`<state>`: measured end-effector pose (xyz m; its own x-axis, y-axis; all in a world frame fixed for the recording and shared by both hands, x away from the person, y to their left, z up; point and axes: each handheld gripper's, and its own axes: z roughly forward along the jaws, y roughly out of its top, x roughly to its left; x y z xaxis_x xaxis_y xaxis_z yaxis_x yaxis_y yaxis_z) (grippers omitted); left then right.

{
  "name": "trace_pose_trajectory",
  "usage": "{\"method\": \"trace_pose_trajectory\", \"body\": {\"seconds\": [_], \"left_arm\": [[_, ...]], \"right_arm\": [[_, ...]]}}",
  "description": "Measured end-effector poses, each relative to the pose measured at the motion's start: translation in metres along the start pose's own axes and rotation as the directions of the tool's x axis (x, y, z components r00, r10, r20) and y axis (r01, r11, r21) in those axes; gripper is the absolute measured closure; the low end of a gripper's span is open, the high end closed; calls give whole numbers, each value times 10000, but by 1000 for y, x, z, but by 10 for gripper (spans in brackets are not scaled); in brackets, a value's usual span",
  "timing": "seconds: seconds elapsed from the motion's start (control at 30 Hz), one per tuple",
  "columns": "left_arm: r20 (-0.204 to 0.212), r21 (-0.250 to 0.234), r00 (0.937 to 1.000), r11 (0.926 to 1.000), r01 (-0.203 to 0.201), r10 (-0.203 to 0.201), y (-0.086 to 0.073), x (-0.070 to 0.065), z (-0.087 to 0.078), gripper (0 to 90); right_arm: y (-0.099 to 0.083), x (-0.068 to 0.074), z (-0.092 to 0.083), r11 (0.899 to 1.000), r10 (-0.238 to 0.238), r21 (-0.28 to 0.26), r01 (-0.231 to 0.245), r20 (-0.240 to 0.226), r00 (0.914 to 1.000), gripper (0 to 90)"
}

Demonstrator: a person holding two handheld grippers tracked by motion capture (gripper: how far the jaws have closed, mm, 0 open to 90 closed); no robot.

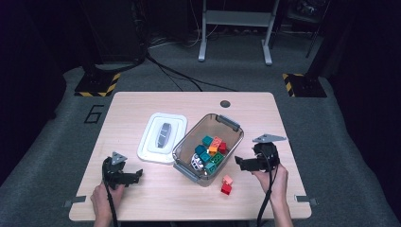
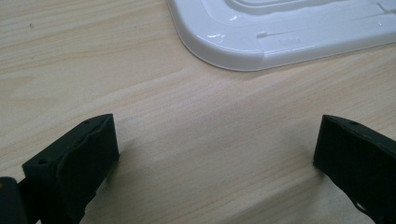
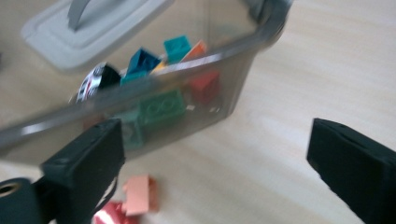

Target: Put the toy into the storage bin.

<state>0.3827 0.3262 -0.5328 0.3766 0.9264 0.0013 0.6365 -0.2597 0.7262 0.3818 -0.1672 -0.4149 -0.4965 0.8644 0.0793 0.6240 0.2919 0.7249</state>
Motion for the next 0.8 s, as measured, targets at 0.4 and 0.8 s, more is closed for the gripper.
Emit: {"method": "trace_pose_trajectory", "body": {"seconds": [0.4,0.8], "left_arm": [[5,0,10000,10000,11,-11,0,0,0,0],[4,7,10000,10000,6,-6,0,0,0,0]], "right_arm": [[-47,23,32,9947,-262,966,357,-969,9949,14],[-55,35,52,9937,-414,998,517,-1026,9939,397]]}}
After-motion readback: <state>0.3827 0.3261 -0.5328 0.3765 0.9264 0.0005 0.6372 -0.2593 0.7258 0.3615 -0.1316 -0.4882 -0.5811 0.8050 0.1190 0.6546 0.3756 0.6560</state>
